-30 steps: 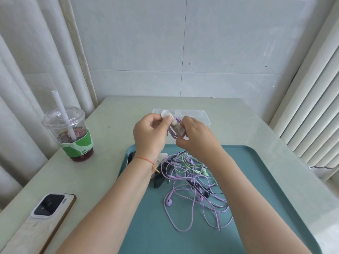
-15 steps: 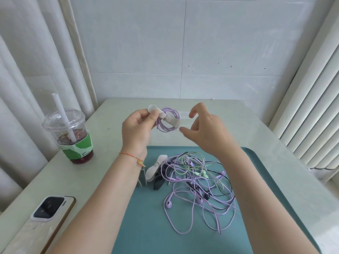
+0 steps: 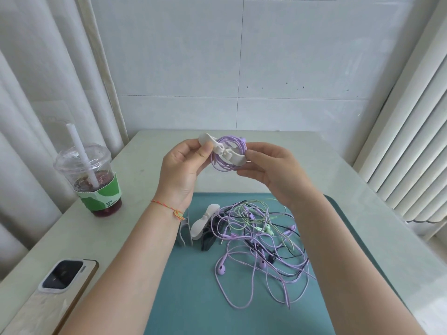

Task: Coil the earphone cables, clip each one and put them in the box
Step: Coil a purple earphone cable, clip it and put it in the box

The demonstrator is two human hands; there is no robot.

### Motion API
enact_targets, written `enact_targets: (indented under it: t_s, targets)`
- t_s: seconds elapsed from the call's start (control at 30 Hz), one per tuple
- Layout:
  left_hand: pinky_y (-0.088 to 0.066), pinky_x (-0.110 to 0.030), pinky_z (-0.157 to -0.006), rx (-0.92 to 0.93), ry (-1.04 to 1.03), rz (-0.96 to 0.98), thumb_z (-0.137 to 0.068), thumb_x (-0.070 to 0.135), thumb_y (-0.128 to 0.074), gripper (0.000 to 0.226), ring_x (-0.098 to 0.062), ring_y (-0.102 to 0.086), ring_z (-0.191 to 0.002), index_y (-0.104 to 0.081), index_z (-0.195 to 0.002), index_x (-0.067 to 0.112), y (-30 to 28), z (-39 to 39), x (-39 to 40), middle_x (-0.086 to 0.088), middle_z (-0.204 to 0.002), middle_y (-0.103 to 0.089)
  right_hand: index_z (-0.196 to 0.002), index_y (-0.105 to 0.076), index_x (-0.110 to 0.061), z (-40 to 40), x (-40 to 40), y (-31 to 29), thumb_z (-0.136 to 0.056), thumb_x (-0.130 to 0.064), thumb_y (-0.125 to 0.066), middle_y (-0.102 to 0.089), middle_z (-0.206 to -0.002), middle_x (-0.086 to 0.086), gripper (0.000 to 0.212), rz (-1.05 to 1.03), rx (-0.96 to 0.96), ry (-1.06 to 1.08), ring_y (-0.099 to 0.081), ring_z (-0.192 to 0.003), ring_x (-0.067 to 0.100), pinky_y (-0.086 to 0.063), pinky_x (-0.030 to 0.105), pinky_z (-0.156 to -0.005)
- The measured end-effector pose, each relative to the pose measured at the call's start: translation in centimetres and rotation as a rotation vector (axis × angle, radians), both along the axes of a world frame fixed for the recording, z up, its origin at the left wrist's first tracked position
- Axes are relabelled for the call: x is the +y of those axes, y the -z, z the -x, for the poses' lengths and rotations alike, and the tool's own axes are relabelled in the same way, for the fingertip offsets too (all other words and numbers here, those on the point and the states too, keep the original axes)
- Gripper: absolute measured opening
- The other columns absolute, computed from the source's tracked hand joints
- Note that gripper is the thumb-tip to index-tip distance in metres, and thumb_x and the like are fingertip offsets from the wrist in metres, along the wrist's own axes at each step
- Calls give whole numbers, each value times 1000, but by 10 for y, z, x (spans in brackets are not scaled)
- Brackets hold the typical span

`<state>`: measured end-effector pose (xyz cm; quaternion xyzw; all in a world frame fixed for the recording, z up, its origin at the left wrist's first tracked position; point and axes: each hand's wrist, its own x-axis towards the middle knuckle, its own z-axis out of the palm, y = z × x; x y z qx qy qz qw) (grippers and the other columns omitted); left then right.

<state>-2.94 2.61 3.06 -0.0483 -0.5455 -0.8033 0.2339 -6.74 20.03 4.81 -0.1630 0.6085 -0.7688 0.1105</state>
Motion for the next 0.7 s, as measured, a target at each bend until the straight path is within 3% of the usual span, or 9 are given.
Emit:
enact_targets:
  t_s: [0.2,0.33,0.47,0.7]
  targets:
    - [-53,-28,-83,-37,-58,-62,-90,5,-62,7,-17,-66,-83,-68,-89,4,3,4,3,-4,-82,-72,-92,-65,2,-1,-7,6,-91,1,-59,-71,-77,13,6,142,-109,70,-70,-71,24,-60,29,-74]
    - [-55,-25,-79,-61,-65,-171,-91,6,-61,12,-15,-68,-81,-70,-83,7,1,3,5,-2,-79,-73,-96,-66,4,-3,-16,11,-91,7,-55,-72,-83,15,12,294,-168,69,-70,-74,23,-60,29,-77]
    - [-55,-25,-80,-89,-61,-188,-92,9,-61,12,-16,-68,-83,-70,-86,7,3,5,5,-3,-83,-73,-98,-66,5,-5,-20,13,-91,7,-55,-72,-84,13,14,296,-144,106,-70,-72,20,-59,26,-73]
    - [-56,-23,-78,-167,21,-256,-96,18,-56,13,-13,-69,-83,-65,-92,10,6,8,0,-8,-98,-69,-100,-65,5,-13,-27,15,-92,7,-55,-71,-89,16,13,386,-176,104,-70,-79,23,-59,30,-78]
